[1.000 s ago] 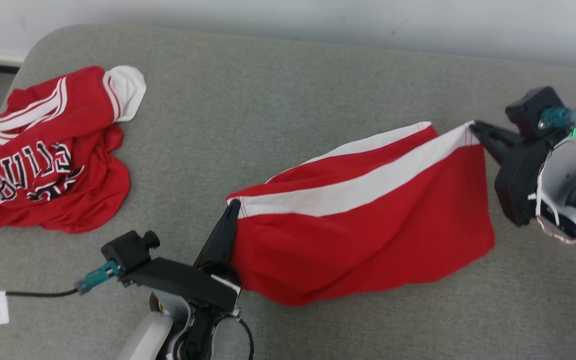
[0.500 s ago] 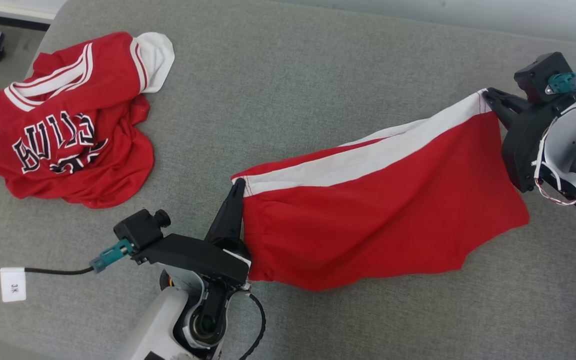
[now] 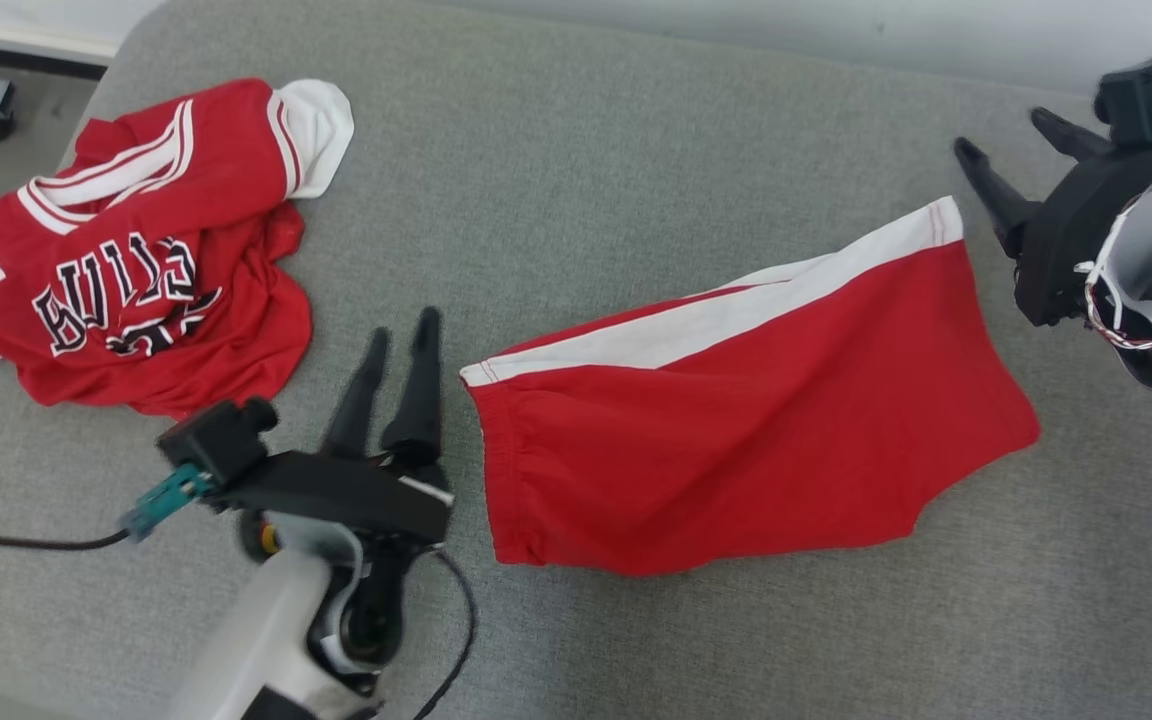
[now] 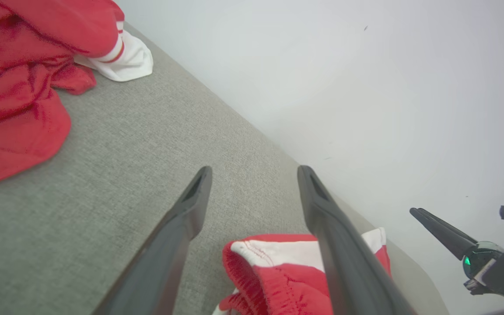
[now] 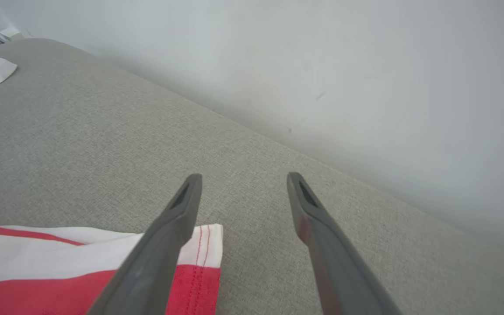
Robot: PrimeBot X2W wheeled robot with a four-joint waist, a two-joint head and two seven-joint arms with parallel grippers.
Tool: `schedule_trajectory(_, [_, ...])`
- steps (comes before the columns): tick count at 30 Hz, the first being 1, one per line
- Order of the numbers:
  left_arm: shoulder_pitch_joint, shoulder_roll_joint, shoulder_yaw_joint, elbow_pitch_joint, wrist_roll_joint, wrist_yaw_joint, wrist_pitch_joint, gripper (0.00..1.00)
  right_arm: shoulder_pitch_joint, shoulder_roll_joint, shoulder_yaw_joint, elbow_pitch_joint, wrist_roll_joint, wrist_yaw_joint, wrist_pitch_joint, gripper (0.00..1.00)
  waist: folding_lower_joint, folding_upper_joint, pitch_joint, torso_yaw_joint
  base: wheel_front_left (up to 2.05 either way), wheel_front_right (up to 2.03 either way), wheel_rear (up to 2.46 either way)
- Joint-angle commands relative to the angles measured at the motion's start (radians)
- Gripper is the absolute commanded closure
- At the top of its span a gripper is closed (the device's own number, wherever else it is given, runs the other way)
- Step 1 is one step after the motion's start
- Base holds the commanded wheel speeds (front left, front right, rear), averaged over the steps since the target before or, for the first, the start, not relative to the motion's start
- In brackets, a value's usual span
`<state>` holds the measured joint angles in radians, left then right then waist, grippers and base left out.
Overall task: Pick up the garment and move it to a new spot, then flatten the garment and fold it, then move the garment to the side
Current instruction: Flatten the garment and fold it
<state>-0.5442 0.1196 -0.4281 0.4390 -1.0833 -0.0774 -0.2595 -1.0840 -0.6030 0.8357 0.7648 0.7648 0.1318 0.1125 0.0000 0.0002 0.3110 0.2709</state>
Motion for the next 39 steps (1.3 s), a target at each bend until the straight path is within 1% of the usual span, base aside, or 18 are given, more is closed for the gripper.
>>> schedule_trajectory(1, [0.031,0.014,0.020,-0.017,0.049,0.010,-0.005,0.00,0.027,0.020,-0.013,0.018,0.026,-0.002,0.023,0.00,0.0000,-0.0002,-0.030,-0.012,0.00,0.00,0.00])
schedule_trajectory(3, [0.068,0.028,0.081,-0.077,0.155,0.029,-0.006,0.00,0.054,0.038,-0.041,0.062,0.067,-0.002,0.088,0.00,0.0000,-0.0002,-0.052,-0.018,0.00,0.00,0.00])
schedule_trajectory(5, [0.136,0.037,0.128,-0.153,0.273,0.036,-0.006,0.00,0.081,0.055,-0.070,0.095,0.102,-0.002,0.144,0.00,0.0000,-0.0002,-0.074,-0.024,0.00,0.00,0.00])
schedule_trajectory(6, [0.170,0.031,0.157,-0.188,0.311,0.042,-0.006,0.00,0.098,0.063,-0.079,0.109,0.113,-0.002,0.171,0.00,0.0000,-0.0002,-0.083,-0.027,0.00,0.00,0.00])
schedule_trajectory(8, [0.233,0.024,0.199,-0.264,0.405,0.034,-0.007,0.00,0.136,0.081,-0.100,0.134,0.136,-0.002,0.215,0.00,0.0000,-0.0002,-0.099,-0.030,0.00,0.00,0.00])
schedule_trajectory(11, [0.333,0.025,0.229,-0.341,0.518,0.028,-0.007,0.00,0.182,0.102,-0.124,0.159,0.147,-0.002,0.259,0.00,0.0000,-0.0002,-0.112,-0.031,0.00,0.00,0.00])
schedule_trajectory(14, [0.402,0.019,0.243,-0.383,0.590,0.033,-0.007,0.00,0.210,0.119,-0.144,0.177,0.137,-0.002,0.272,0.00,0.0000,-0.0002,-0.115,-0.027,0.00,0.00,0.00])
schedule_trajectory(20, [0.478,-0.005,0.266,-0.409,0.621,0.025,-0.007,0.00,0.226,0.166,-0.183,0.224,0.091,-0.002,0.293,0.00,0.0000,-0.0002,-0.116,-0.010,0.00,0.00,0.00])
schedule_trajectory(24, [0.486,-0.015,0.271,-0.403,0.620,0.016,-0.007,0.00,0.212,0.190,-0.201,0.250,0.062,-0.002,0.297,0.00,0.0000,-0.0002,-0.112,0.002,0.00,0.00,0.00])
schedule_trajectory(28, [0.480,-0.028,0.266,-0.393,0.621,0.001,-0.007,0.00,0.194,0.219,-0.219,0.313,0.006,-0.002,0.313,0.00,0.0000,-0.0002,-0.102,0.017,0.00,0.00,0.00])
schedule_trajectory(32, [0.465,-0.037,0.263,-0.378,0.616,-0.009,-0.007,0.00,0.178,0.260,-0.232,0.381,-0.035,-0.002,0.347,0.00,0.0000,-0.0002,-0.089,0.031,0.00,0.00,0.00])
schedule_trajectory(36, [0.458,-0.043,0.267,-0.367,0.610,-0.016,-0.007,0.00,0.189,0.314,-0.227,0.412,-0.055,0.003,0.411,0.00,0.0000,-0.0002,-0.084,0.039,0.00,0.00,0.00])
schedule_trajectory(37, [0.458,-0.045,0.267,-0.364,0.610,-0.018,-0.007,0.00,0.190,0.318,-0.224,0.418,-0.062,0.004,0.420,0.50,0.0000,-0.0002,-0.084,0.041,0.00,0.00,0.00])
schedule_trajectory(38, [0.459,-0.047,0.268,-0.361,0.611,-0.018,-0.007,0.00,0.191,0.319,-0.221,0.422,-0.070,0.004,0.425,0.61,0.0000,-0.0002,-0.084,0.042,0.00,0.00,0.00])
schedule_trajectory(39, [0.460,-0.048,0.269,-0.359,0.611,-0.017,-0.007,0.00,0.194,0.318,-0.218,0.424,-0.078,0.004,0.429,0.77,0.0000,-0.0002,-0.085,0.043,0.00,0.00,0.00])
